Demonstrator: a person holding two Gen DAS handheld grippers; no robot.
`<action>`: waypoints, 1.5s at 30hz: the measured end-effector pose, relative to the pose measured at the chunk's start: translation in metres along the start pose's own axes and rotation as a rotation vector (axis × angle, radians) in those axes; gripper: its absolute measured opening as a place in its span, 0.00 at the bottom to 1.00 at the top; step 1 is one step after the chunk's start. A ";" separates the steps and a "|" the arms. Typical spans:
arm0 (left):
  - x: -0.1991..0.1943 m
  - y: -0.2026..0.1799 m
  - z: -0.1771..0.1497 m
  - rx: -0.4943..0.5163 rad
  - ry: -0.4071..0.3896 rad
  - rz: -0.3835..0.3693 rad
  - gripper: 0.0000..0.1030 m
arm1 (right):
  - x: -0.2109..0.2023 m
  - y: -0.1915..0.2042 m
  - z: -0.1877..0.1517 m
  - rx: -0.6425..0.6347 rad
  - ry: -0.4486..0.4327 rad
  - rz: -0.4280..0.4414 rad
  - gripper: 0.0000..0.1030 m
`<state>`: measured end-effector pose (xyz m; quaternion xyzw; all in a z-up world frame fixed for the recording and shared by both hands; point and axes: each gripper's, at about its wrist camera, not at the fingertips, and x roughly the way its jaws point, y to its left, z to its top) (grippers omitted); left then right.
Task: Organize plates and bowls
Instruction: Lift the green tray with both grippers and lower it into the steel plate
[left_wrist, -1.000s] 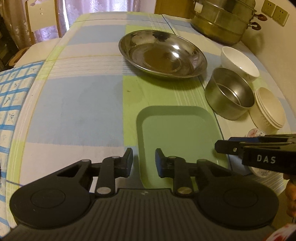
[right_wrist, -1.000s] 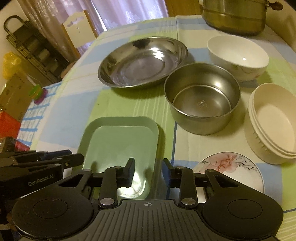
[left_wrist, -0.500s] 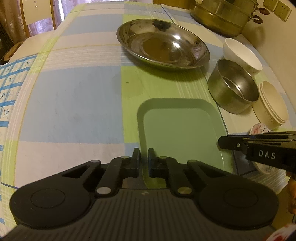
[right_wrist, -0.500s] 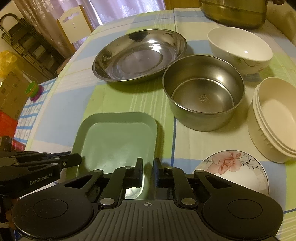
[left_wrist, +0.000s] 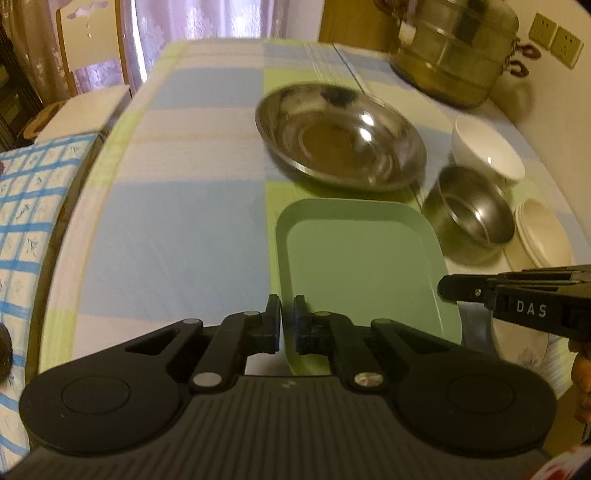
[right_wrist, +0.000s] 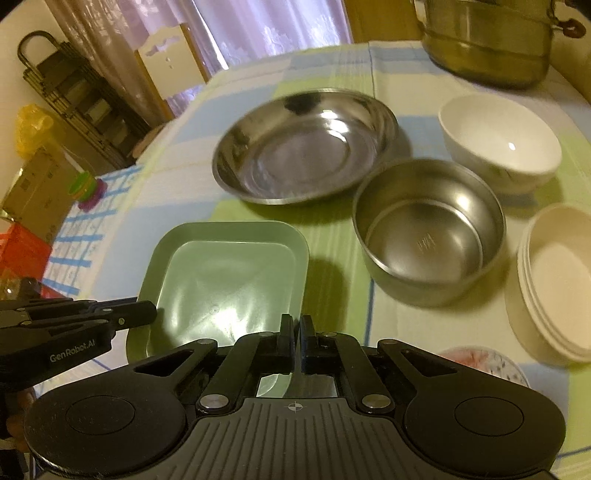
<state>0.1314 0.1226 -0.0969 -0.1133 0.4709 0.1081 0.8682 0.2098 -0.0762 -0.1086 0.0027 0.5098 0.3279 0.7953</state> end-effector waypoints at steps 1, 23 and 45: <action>-0.001 0.001 0.004 -0.001 -0.010 -0.002 0.06 | -0.001 0.001 0.004 0.001 -0.008 0.003 0.03; 0.072 -0.007 0.133 0.084 -0.115 -0.053 0.06 | 0.034 -0.023 0.124 0.079 -0.130 -0.098 0.03; 0.146 0.002 0.157 0.092 0.002 -0.084 0.07 | 0.099 -0.049 0.148 0.163 -0.048 -0.183 0.03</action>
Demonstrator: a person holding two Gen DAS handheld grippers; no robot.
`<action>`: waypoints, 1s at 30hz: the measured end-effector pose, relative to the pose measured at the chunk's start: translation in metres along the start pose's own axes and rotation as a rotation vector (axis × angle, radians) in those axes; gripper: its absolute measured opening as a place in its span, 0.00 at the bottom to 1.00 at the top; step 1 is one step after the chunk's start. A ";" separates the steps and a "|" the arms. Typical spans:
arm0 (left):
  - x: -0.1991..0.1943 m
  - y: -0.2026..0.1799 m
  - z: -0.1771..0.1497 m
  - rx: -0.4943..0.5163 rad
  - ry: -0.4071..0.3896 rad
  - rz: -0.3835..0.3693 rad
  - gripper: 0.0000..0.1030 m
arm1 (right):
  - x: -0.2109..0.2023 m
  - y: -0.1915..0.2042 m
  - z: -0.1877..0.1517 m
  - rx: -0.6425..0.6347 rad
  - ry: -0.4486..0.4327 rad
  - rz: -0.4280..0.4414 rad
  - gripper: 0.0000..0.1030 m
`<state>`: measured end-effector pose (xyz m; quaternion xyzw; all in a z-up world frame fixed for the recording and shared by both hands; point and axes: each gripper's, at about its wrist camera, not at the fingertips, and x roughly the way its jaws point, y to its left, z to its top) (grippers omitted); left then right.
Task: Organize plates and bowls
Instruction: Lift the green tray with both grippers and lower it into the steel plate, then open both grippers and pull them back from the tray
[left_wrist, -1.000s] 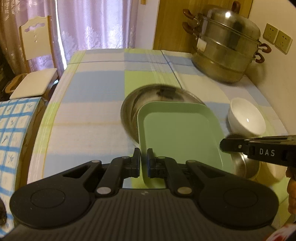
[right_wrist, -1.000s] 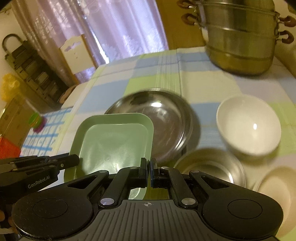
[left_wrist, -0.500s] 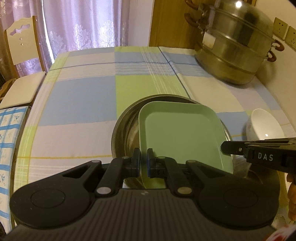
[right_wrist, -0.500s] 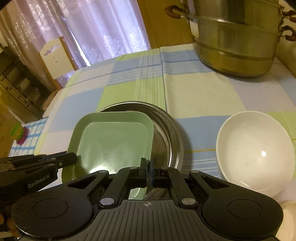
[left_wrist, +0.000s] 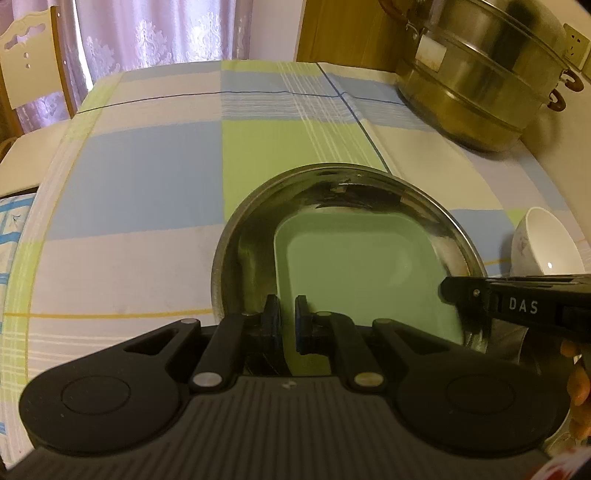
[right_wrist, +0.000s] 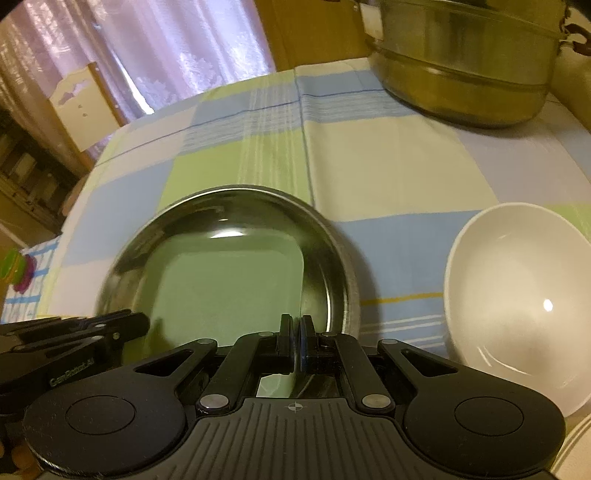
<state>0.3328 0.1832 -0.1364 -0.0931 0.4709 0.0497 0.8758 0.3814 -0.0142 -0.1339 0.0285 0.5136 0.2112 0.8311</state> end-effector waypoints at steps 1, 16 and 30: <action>-0.001 -0.001 0.000 0.005 -0.004 0.002 0.08 | 0.000 -0.001 0.001 0.006 -0.004 0.005 0.03; -0.059 -0.012 -0.014 0.132 -0.049 0.012 0.34 | -0.084 -0.005 -0.022 0.119 -0.143 0.113 0.05; -0.135 -0.019 -0.069 0.066 -0.039 -0.036 0.34 | -0.147 -0.001 -0.092 0.124 -0.119 0.180 0.06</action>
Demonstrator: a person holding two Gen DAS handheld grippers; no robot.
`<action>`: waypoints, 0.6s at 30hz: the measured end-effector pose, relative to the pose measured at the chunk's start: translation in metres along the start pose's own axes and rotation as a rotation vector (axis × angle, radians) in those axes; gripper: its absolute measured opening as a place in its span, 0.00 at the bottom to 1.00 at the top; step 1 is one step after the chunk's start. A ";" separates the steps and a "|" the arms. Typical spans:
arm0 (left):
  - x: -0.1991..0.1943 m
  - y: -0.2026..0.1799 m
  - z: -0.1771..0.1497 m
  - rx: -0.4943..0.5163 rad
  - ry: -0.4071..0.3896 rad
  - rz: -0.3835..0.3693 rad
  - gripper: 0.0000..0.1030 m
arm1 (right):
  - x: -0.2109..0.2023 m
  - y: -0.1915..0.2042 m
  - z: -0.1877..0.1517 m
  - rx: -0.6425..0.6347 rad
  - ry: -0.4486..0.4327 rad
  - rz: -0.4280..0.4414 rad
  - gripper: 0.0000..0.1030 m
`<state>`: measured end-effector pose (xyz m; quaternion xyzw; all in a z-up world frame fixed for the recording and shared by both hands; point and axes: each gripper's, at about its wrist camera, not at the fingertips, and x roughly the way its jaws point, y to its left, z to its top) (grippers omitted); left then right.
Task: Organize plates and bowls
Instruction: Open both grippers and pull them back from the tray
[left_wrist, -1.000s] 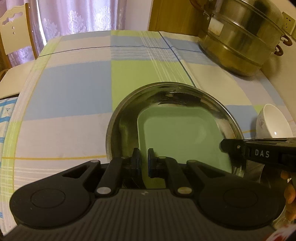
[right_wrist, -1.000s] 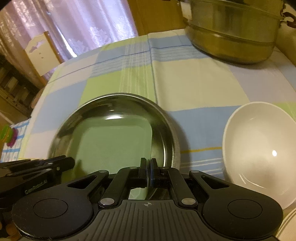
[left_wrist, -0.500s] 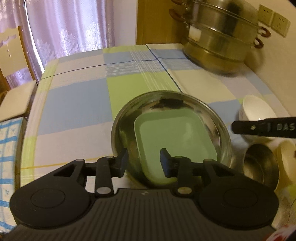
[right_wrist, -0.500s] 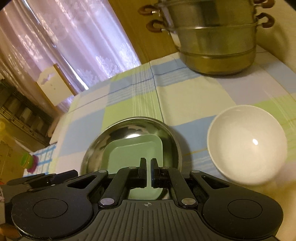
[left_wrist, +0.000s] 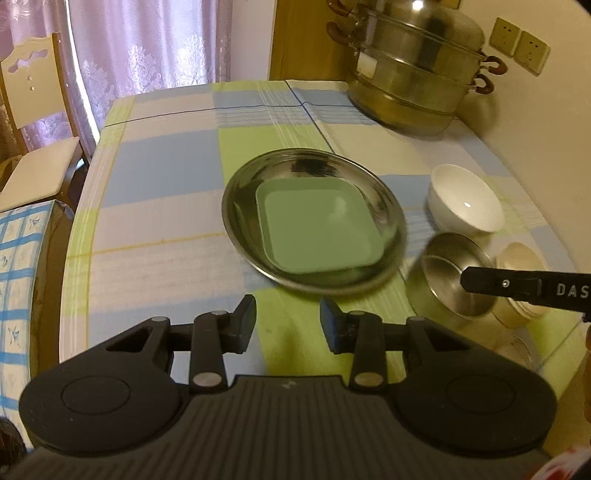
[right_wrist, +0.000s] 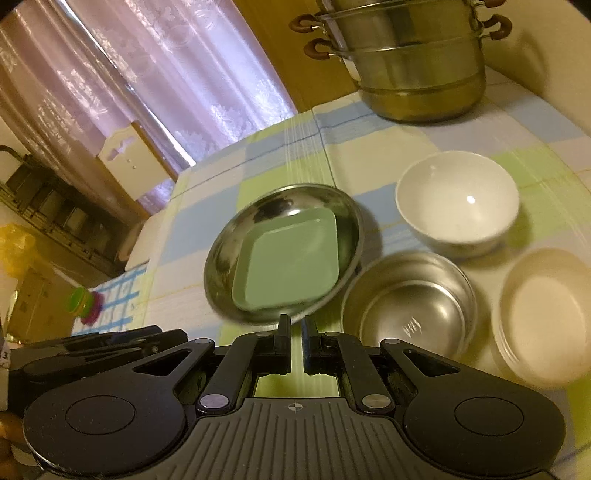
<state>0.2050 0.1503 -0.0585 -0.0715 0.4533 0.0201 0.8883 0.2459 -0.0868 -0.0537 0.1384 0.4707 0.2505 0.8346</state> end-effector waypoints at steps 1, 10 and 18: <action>-0.005 -0.003 -0.004 -0.001 -0.001 -0.001 0.34 | -0.004 -0.001 -0.003 -0.004 0.004 0.000 0.06; -0.044 -0.043 -0.041 0.014 -0.015 -0.007 0.33 | -0.049 -0.012 -0.037 -0.024 0.037 0.014 0.06; -0.075 -0.079 -0.071 0.041 -0.059 -0.031 0.33 | -0.093 -0.028 -0.064 -0.026 0.031 0.018 0.08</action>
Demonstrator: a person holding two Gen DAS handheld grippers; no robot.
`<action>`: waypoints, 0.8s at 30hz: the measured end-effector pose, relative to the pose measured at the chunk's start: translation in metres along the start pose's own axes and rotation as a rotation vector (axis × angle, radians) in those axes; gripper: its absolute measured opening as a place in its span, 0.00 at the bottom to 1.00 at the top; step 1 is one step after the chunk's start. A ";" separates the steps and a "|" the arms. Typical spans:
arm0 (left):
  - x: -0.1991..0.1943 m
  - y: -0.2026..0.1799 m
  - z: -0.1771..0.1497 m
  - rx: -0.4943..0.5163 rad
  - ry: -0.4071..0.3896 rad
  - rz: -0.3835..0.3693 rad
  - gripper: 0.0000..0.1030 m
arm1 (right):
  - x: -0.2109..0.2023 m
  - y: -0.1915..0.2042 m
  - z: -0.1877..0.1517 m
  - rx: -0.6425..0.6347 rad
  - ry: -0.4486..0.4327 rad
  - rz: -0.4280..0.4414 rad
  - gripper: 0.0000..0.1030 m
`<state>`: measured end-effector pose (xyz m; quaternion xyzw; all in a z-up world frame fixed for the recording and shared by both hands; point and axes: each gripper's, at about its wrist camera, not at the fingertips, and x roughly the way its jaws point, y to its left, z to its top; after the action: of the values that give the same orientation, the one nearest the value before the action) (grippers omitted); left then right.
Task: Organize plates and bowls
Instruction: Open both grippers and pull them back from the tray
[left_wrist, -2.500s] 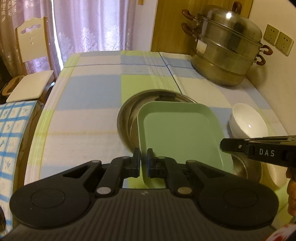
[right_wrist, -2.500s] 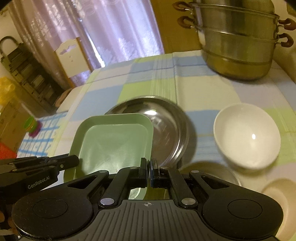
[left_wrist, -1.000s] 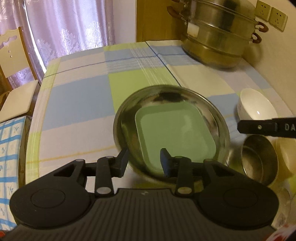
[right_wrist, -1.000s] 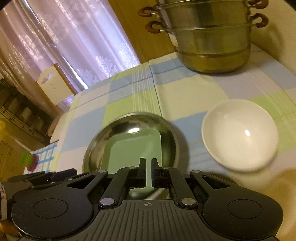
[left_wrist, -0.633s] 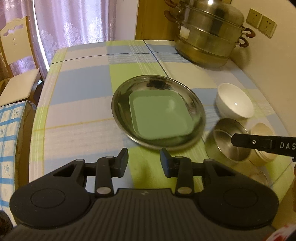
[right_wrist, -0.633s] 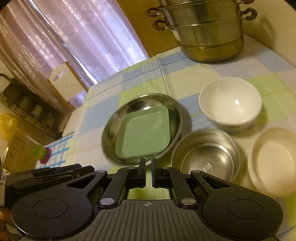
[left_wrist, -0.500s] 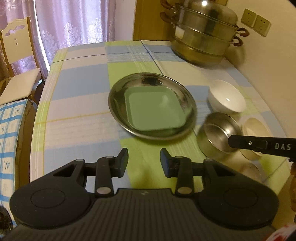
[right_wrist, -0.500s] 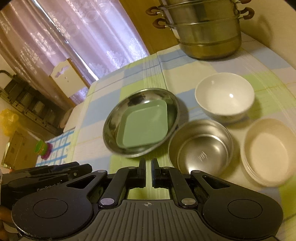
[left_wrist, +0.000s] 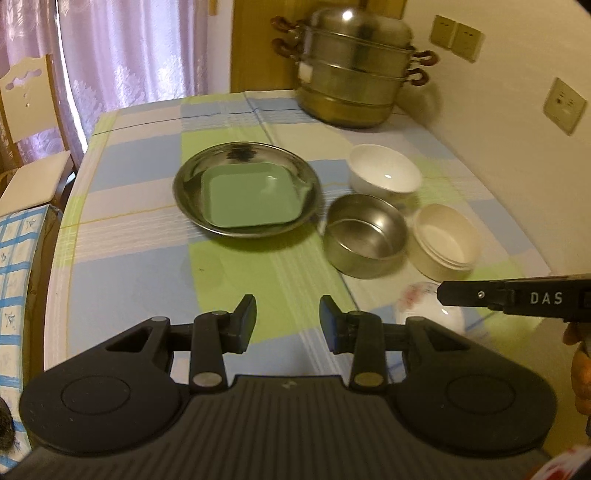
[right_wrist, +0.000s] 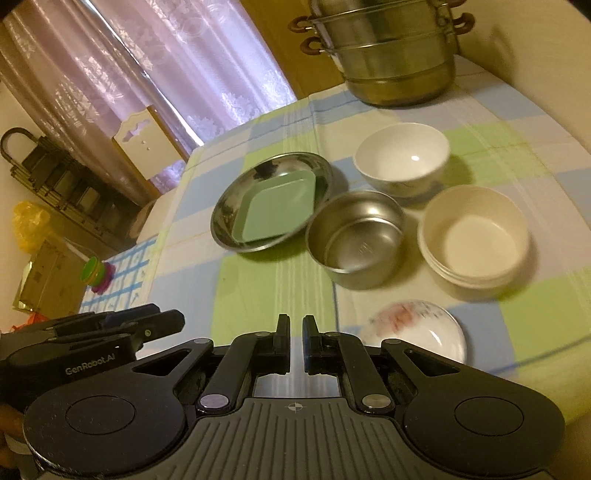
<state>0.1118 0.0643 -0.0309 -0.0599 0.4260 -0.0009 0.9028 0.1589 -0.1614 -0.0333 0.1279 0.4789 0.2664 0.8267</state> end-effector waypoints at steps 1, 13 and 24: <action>-0.003 -0.004 -0.003 -0.001 -0.001 -0.003 0.33 | -0.005 -0.002 -0.004 0.000 0.001 -0.006 0.11; -0.024 -0.045 -0.033 0.030 0.024 -0.015 0.33 | -0.048 -0.024 -0.040 0.036 -0.020 -0.037 0.45; -0.015 -0.072 -0.049 0.043 0.079 -0.024 0.33 | -0.064 -0.048 -0.058 0.063 -0.029 -0.108 0.50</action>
<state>0.0679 -0.0120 -0.0428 -0.0453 0.4602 -0.0234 0.8863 0.0983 -0.2398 -0.0386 0.1317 0.4812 0.2043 0.8422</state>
